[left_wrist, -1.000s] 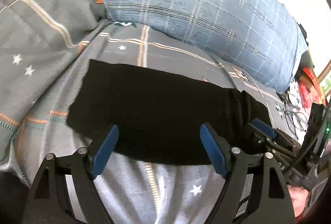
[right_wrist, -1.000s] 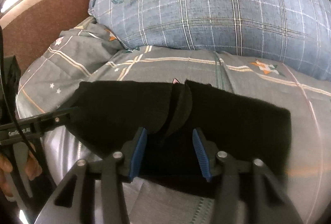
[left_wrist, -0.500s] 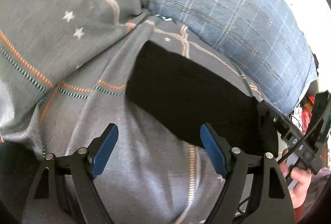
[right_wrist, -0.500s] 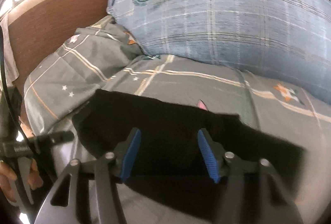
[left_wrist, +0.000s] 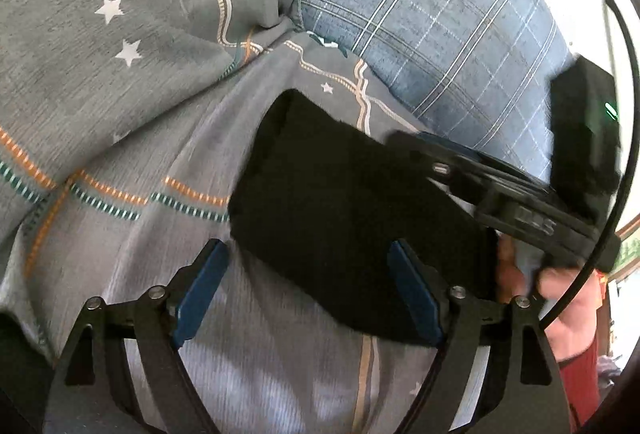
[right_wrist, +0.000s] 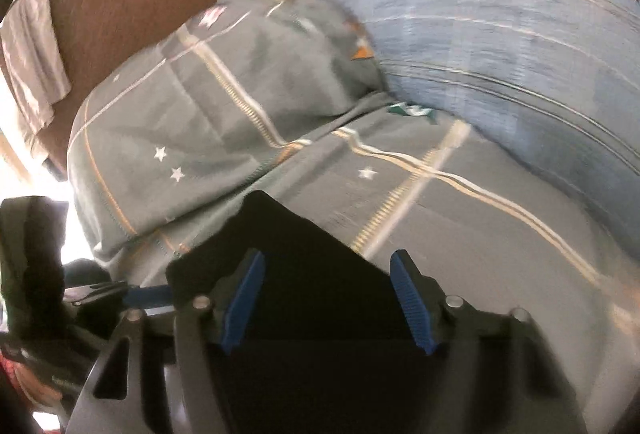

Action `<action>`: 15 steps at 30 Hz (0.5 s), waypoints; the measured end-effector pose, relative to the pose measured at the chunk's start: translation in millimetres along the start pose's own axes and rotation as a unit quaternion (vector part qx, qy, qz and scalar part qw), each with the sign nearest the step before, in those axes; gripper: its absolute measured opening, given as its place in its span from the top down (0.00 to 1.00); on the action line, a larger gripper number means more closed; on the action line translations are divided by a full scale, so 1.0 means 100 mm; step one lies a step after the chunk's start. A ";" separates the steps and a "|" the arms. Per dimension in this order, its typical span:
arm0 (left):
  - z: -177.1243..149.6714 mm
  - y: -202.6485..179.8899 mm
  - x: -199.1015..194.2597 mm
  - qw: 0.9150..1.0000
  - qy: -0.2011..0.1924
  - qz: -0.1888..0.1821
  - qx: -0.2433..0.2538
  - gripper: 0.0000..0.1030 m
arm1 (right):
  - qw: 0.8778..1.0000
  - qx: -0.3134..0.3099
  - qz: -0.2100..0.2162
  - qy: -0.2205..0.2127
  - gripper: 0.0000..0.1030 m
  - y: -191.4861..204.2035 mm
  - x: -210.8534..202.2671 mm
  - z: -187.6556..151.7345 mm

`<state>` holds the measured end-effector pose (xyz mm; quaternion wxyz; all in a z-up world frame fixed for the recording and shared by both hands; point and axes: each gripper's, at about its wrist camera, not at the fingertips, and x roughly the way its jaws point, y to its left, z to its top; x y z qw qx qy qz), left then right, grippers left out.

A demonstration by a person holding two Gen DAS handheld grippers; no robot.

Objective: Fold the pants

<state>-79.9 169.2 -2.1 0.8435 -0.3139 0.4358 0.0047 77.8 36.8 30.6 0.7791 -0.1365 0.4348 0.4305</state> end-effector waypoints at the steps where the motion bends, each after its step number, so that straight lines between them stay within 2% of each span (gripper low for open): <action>1: 0.01 0.01 0.01 1.000 -0.004 -0.003 0.000 0.18 | 1.000 -0.008 0.010 0.013 0.35 0.01 0.10 0.06; 5: 0.04 0.01 0.05 1.000 -0.015 -0.004 0.010 0.18 | 0.995 -0.040 0.044 0.074 0.35 0.06 0.52 0.16; 7: 0.05 0.00 0.07 1.000 -0.022 -0.001 0.014 0.18 | 0.995 -0.039 0.055 0.076 0.38 0.08 0.62 0.15; 8: 0.06 0.00 0.08 1.000 -0.026 -0.003 0.014 0.19 | 0.995 -0.035 0.061 0.065 0.53 0.08 0.65 0.15; 9: 0.07 -0.01 0.08 0.999 -0.029 -0.007 0.017 0.20 | 0.995 -0.029 0.070 0.061 0.64 0.07 0.64 0.15; 10: 0.07 -0.02 0.08 0.999 -0.029 -0.016 0.019 0.35 | 0.995 -0.018 0.077 0.057 0.75 0.06 0.62 0.15; 11: 0.08 -0.04 0.06 0.999 -0.023 -0.036 0.024 0.64 | 0.996 -0.004 0.080 0.044 0.83 0.04 0.55 0.14; 12: 0.08 -0.09 0.03 0.998 -0.026 -0.040 0.036 0.71 | 0.996 0.002 0.082 0.032 0.84 0.04 0.47 0.14; 13: 0.08 -0.15 -0.02 0.997 -0.034 -0.040 0.050 0.72 | 0.996 0.011 0.084 0.011 0.85 0.02 0.32 0.14; 15: 0.06 -0.36 -0.20 0.992 -0.058 -0.061 0.091 0.76 | 0.995 0.033 0.094 -0.028 0.86 -0.07 -0.01 0.11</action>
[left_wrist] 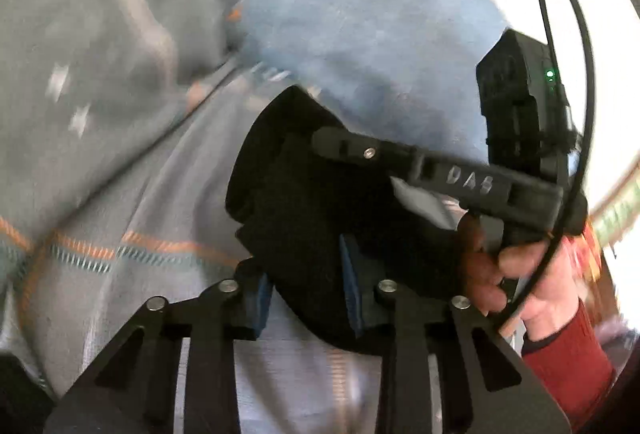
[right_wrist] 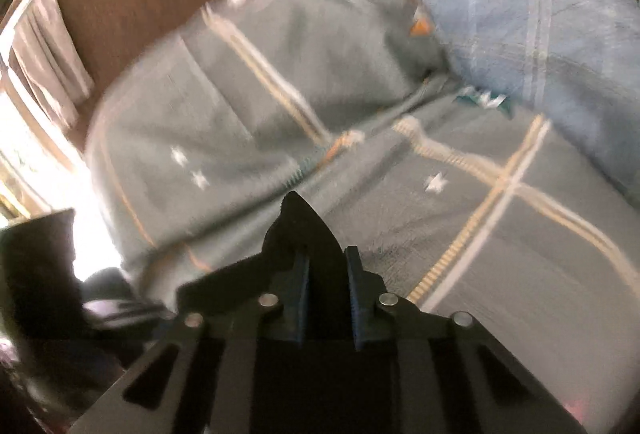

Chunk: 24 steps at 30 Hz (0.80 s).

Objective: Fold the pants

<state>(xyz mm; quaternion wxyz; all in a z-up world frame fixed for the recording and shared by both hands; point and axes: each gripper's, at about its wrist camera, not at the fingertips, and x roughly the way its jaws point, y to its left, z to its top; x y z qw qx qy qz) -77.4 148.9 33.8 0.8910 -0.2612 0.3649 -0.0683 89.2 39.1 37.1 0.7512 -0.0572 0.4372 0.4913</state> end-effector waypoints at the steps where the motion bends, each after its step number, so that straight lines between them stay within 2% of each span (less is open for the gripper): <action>1: 0.03 -0.14 -0.08 1.000 -0.012 -0.016 0.018 0.78 | 1.000 0.009 0.007 -0.022 0.87 -0.01 -0.21 -0.01; 3: 0.11 -0.46 -0.24 0.997 -0.030 -0.053 0.057 0.79 | 0.997 0.028 0.014 -0.075 0.88 -0.07 -0.69 -0.06; 5: 0.16 -0.88 -0.33 0.988 -0.037 -0.101 0.110 0.79 | 0.991 0.050 0.007 -0.125 0.89 -0.17 -1.18 -0.19; 8: 0.08 -1.44 -0.24 0.973 -0.017 -0.155 0.172 0.79 | 0.976 0.097 -0.011 -0.196 0.91 -0.42 -1.90 -0.60; 9: 0.01 -1.63 -0.13 0.967 -0.002 -0.168 0.190 0.79 | 0.972 0.112 -0.023 -0.207 0.91 -0.51 -2.06 -0.75; 12: -0.31 -2.09 0.33 0.952 0.061 -0.190 0.233 0.79 | 0.959 0.171 -0.063 -0.217 0.92 -0.79 -2.36 -1.21; 14: -0.50 -2.23 0.63 0.946 0.109 -0.193 0.237 0.79 | 0.948 0.215 -0.113 -0.204 1.00 -0.99 -2.45 -1.56; 15: -0.63 -2.27 0.81 0.941 0.138 -0.196 0.237 0.79 | 0.940 0.242 -0.137 -0.198 1.00 -1.10 -2.48 -1.73; 16: -0.69 -2.29 0.88 0.937 0.155 -0.201 0.238 0.79 | 0.932 0.268 -0.150 -0.195 0.94 -1.18 -2.51 -1.88; 17: -0.76 -2.31 0.92 0.933 0.172 -0.206 0.241 0.79 | 0.923 0.292 -0.157 -0.195 0.94 -1.24 -2.57 -2.06; 19: -0.82 -2.33 0.84 0.925 0.185 -0.215 0.254 0.76 | 0.918 0.305 -0.154 -0.202 0.93 -1.27 -2.68 -2.24; 21: -0.76 -2.32 0.67 0.917 0.187 -0.234 0.264 0.53 | 0.917 0.308 -0.143 -0.210 0.83 -1.20 -2.75 -2.32; 22: -0.69 -2.30 0.56 0.916 0.179 -0.239 0.268 0.35 | 0.917 0.308 -0.140 -0.213 0.68 -1.17 -2.77 -2.33; 23: -0.62 -2.27 0.47 0.916 0.167 -0.240 0.274 0.31 | 0.917 0.307 -0.133 -0.216 0.51 -1.12 -2.78 -2.34; 24: -0.52 -2.24 0.38 0.918 0.152 -0.236 0.282 0.31 | 0.919 0.306 -0.117 -0.221 0.46 -1.07 -2.78 -2.36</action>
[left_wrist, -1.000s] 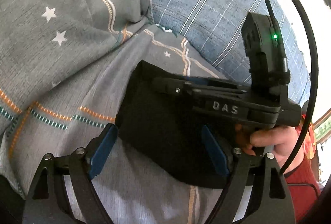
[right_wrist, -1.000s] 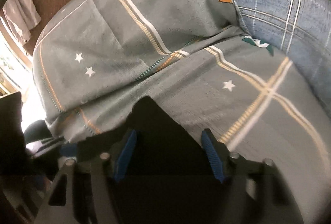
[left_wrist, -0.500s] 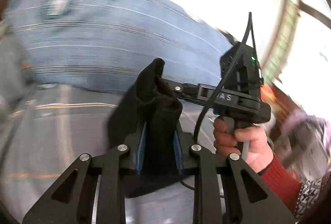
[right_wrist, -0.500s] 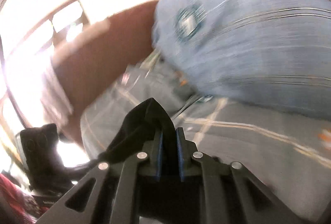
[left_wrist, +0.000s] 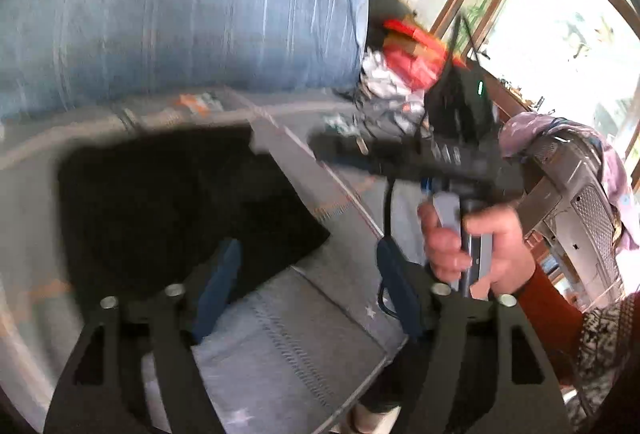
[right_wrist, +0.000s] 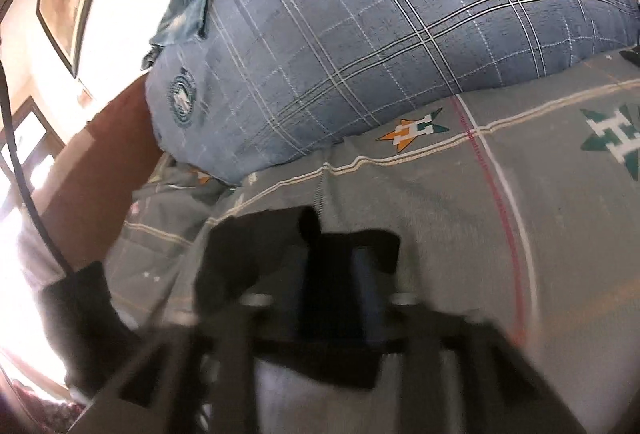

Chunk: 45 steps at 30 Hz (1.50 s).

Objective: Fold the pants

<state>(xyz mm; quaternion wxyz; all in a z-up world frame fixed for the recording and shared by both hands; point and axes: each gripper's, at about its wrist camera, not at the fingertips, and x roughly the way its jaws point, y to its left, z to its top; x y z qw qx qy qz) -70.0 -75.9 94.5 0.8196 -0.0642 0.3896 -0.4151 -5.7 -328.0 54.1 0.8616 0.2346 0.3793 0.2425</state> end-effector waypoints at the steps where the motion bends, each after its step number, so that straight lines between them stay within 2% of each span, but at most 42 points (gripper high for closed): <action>1: 0.05 0.04 -0.08 1.000 -0.006 0.018 0.009 0.30 | 1.000 0.002 0.017 0.003 0.45 0.04 0.01 -0.03; 3: 0.16 0.16 -0.16 0.997 -0.010 0.072 0.023 0.28 | 1.000 0.002 0.029 0.013 0.45 0.08 0.07 -0.07; 5: 0.21 0.36 -0.11 0.991 -0.001 0.135 0.020 0.28 | 0.999 -0.001 0.028 0.025 0.43 0.14 0.20 -0.10; 9: 0.14 0.75 0.07 0.986 0.017 0.164 -0.026 0.28 | 0.998 -0.006 0.020 0.063 0.43 0.21 0.57 -0.19; 10: 0.11 0.82 0.11 0.985 0.019 0.163 -0.042 0.28 | 0.998 -0.011 0.009 0.068 0.49 0.21 0.65 -0.21; 11: 0.05 0.86 0.06 0.985 0.019 0.162 -0.053 0.28 | 0.997 -0.015 -0.002 0.071 0.75 0.23 0.71 -0.22; 12: 0.05 0.88 0.08 0.984 0.018 0.165 -0.061 0.28 | 0.997 -0.020 -0.017 0.066 0.87 0.25 0.71 -0.22; 13: 0.06 0.87 0.07 0.984 0.015 0.165 -0.063 0.28 | 0.998 -0.023 -0.016 0.059 0.93 0.28 0.68 -0.21; 15: 0.05 0.81 -0.02 0.986 0.004 0.156 -0.060 0.28 | 0.999 -0.029 0.000 0.030 0.93 0.33 0.47 -0.16; 18: 0.14 0.69 -0.07 0.988 -0.015 0.145 -0.051 0.28 | 0.999 -0.035 -0.017 -0.007 0.94 0.31 0.10 -0.09; 20: 0.18 0.66 0.05 0.988 -0.009 0.149 -0.047 0.27 | 0.999 -0.031 -0.043 -0.006 0.94 0.21 0.01 -0.11; 22: 0.17 0.69 0.24 0.986 0.010 0.157 -0.052 0.27 | 0.998 -0.015 -0.067 0.018 0.94 0.06 0.09 -0.20; 24: 0.14 0.73 0.40 0.982 0.027 0.177 -0.057 0.27 | 0.994 -0.023 -0.100 0.031 0.93 0.00 0.21 -0.29; 25: 0.13 0.72 0.44 0.980 0.032 0.190 -0.054 0.27 | 0.994 -0.025 -0.105 0.022 0.94 0.02 0.19 -0.31; 28: 0.15 0.69 0.36 0.982 0.026 0.183 -0.050 0.27 | 0.991 -0.039 -0.130 0.002 0.86 0.15 0.07 -0.25; 32: 0.24 0.70 0.23 0.981 0.010 0.188 -0.048 0.27 | 0.990 -0.076 -0.121 -0.015 0.85 0.37 -0.05 -0.13; 39: 0.35 0.78 0.37 0.975 0.010 0.213 -0.059 0.27 | 0.987 -0.104 -0.120 -0.012 0.85 0.53 0.26 0.01; 42: 0.34 0.81 0.46 0.973 0.016 0.222 -0.060 0.27 | 0.989 -0.095 -0.116 0.002 0.85 0.45 0.42 0.04; 45: 0.34 0.82 0.52 0.974 0.022 0.220 -0.058 0.27 | 0.986 -0.092 -0.138 0.020 0.86 0.33 0.58 0.03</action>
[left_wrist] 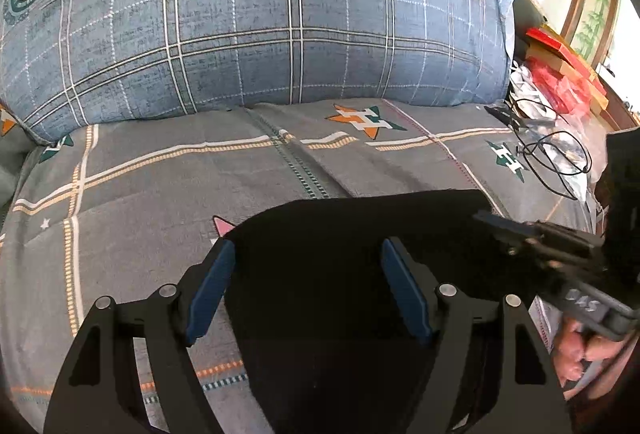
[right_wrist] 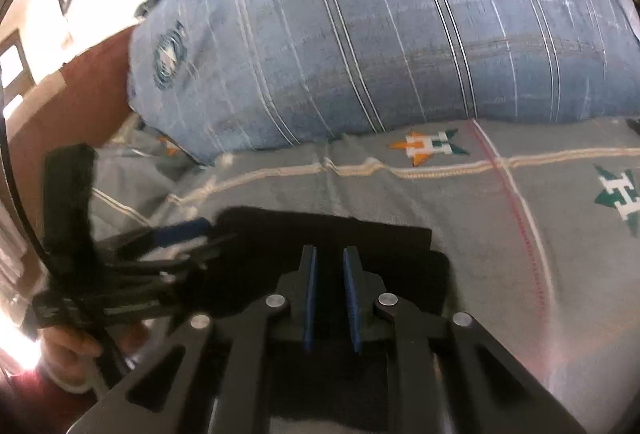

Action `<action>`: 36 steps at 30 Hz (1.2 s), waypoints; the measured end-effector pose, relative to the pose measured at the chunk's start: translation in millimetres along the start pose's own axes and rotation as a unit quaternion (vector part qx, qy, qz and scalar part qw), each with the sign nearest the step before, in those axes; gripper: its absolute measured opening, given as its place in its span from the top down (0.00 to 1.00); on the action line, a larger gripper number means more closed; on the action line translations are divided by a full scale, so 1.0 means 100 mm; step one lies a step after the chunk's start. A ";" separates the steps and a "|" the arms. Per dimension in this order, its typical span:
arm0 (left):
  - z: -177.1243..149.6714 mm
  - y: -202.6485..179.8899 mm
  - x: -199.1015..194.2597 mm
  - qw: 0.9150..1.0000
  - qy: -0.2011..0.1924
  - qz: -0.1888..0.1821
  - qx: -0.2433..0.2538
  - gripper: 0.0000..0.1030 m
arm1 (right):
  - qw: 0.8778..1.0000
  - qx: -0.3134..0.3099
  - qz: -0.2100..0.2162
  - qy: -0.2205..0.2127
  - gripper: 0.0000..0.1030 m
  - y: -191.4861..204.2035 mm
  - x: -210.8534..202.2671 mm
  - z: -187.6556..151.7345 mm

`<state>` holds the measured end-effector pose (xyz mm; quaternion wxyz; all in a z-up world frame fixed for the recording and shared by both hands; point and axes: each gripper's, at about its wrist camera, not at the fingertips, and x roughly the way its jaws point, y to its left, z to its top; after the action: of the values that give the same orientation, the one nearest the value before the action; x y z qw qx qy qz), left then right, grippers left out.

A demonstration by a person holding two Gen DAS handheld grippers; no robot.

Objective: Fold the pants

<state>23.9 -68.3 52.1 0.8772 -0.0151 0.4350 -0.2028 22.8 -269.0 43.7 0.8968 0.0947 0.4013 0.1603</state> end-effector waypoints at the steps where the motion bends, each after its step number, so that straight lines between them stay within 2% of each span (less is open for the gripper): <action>1: 0.00 -0.01 0.02 1.000 0.000 0.002 0.003 0.26 | 1.000 0.006 0.000 0.004 0.88 -0.04 0.04 -0.02; 4: 0.00 -0.02 0.07 1.000 0.003 0.003 0.006 0.21 | 0.998 0.048 0.029 0.000 0.91 -0.23 0.13 -0.09; 8: 0.00 -0.02 0.10 1.000 0.003 0.004 0.002 0.20 | 0.990 0.115 0.085 -0.006 0.93 -0.47 0.16 -0.14; 12: -0.01 -0.04 0.07 1.000 0.004 0.008 0.001 0.20 | 0.992 0.100 0.075 -0.002 0.88 -0.39 0.06 -0.11; 16: -0.02 -0.06 0.00 1.000 0.002 0.012 0.003 0.20 | 0.992 0.095 0.080 -0.012 0.74 -0.30 -0.14 -0.14; 18: -0.03 -0.07 -0.04 1.000 0.001 0.015 0.004 0.20 | 0.993 0.089 0.081 -0.018 0.73 -0.26 -0.24 -0.15; 21: -0.05 -0.05 -0.12 1.000 -0.003 0.014 -0.003 0.20 | 0.996 0.066 0.057 -0.019 0.72 -0.17 -0.37 -0.19; 23: -0.08 -0.02 -0.20 1.000 -0.007 0.011 -0.014 0.20 | 0.998 0.052 0.038 -0.017 0.67 -0.14 -0.44 -0.22; 27: -0.16 0.02 -0.31 1.000 -0.011 -0.001 -0.030 0.20 | 1.000 0.019 0.021 -0.008 0.67 -0.05 -0.52 -0.34; 32: -0.29 0.00 -0.28 1.000 0.006 0.004 -0.029 0.20 | 0.998 -0.026 -0.036 0.036 0.68 0.03 -0.37 -0.51; 36: -0.36 -0.06 -0.30 1.000 0.008 -0.001 -0.029 0.20 | 0.999 -0.010 -0.024 0.025 0.67 -0.03 -0.48 -0.49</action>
<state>-22.3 -57.5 53.4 0.8727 -0.0398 0.4475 -0.1912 -43.6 -286.8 43.5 0.8912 0.0718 0.4238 0.1450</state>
